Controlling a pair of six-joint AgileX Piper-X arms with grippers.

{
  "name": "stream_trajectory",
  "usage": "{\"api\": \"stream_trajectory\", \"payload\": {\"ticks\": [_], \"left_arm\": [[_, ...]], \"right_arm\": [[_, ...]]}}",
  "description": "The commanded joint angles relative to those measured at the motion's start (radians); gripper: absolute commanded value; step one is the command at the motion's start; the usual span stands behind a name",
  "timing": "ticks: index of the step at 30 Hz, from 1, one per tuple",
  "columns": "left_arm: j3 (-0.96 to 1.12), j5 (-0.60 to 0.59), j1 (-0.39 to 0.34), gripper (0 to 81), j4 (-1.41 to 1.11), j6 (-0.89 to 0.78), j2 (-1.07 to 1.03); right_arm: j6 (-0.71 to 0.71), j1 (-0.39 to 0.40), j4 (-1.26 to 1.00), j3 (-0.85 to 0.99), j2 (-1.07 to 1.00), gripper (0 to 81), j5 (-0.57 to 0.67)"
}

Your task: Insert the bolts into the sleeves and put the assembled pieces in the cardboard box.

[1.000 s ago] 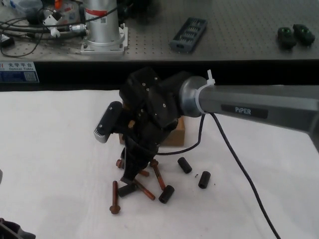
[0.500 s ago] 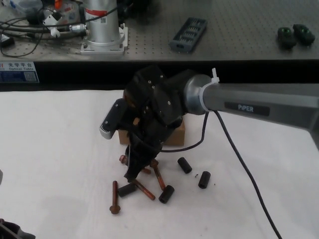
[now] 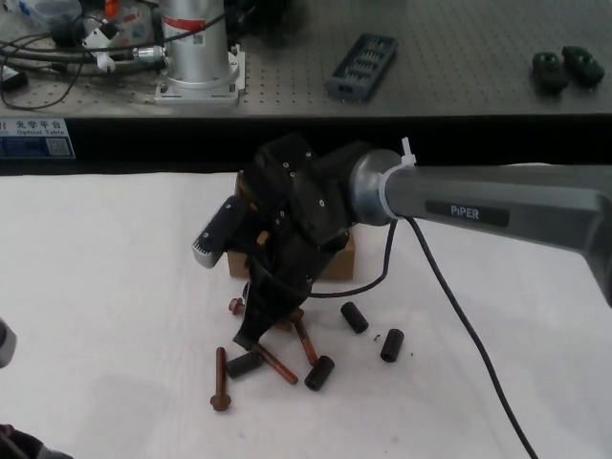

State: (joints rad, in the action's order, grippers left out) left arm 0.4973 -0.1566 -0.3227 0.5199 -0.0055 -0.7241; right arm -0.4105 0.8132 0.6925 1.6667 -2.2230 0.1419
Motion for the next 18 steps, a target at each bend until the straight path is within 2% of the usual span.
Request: {"api": "stream_trajectory", "payload": {"ticks": [1,9,13,18], "left_arm": [[0.002,-0.034,0.001,17.4,0.011,0.133,0.005],[0.061,-0.051,0.001,17.4,0.009,0.280,-0.041],[0.145,-0.077,0.001,17.4,0.009,0.306,-0.139],[0.263,-0.122,-0.010,17.4,0.012,0.364,-0.329]], "right_arm": [[0.013,-0.007,0.013,0.004,0.038,3.7,0.003],[0.082,-0.012,0.066,-0.047,0.210,3.7,0.003],[0.082,-0.014,0.072,-0.146,0.317,3.7,0.003],[0.153,-0.037,0.056,-0.323,0.487,3.7,0.003]]}}
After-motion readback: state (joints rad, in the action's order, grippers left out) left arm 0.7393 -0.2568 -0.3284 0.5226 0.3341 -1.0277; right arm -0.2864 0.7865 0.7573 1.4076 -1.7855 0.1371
